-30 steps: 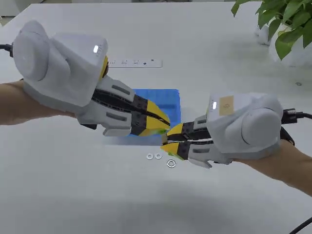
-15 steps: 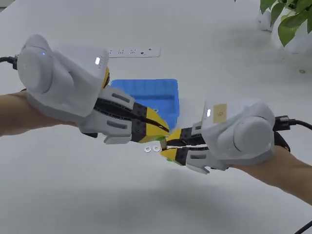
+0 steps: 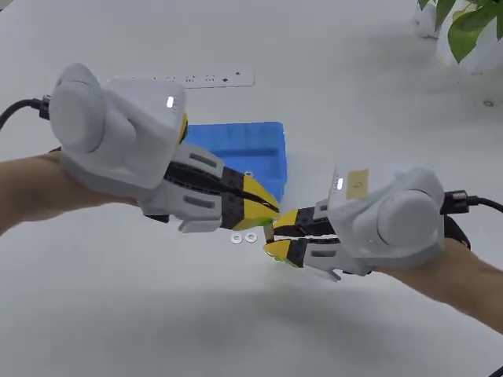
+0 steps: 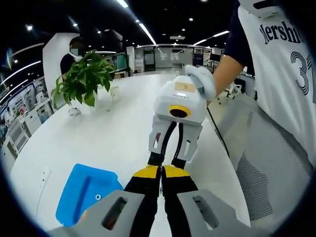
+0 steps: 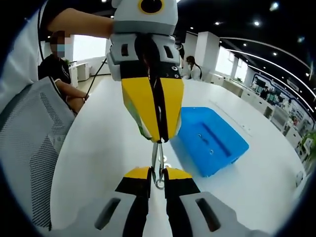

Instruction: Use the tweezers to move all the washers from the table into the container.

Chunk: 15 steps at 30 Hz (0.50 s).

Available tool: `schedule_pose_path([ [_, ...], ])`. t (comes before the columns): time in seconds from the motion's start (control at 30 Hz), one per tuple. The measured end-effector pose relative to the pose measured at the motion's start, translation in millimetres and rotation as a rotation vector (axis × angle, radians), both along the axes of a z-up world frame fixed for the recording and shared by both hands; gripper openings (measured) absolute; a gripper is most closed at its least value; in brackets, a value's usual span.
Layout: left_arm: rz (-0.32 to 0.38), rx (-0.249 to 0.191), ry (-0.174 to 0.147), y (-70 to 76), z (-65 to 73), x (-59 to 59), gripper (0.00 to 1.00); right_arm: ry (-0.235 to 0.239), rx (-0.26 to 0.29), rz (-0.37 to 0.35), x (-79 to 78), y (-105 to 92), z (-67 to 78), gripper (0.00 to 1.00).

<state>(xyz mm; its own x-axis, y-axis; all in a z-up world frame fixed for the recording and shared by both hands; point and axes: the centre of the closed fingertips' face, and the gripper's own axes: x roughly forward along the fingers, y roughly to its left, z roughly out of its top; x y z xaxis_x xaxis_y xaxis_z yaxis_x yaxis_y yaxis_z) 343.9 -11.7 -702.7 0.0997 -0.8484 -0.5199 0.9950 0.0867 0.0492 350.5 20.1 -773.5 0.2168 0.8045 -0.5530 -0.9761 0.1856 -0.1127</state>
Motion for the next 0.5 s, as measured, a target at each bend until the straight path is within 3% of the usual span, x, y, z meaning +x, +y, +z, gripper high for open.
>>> schedule_pose_path([
  [0.5, 0.008, -0.003, 0.018, -4.1, -4.3, 3.6, 0.05, 0.005, 0.002, -0.022, 4.2, -1.5, -3.8, 0.12],
])
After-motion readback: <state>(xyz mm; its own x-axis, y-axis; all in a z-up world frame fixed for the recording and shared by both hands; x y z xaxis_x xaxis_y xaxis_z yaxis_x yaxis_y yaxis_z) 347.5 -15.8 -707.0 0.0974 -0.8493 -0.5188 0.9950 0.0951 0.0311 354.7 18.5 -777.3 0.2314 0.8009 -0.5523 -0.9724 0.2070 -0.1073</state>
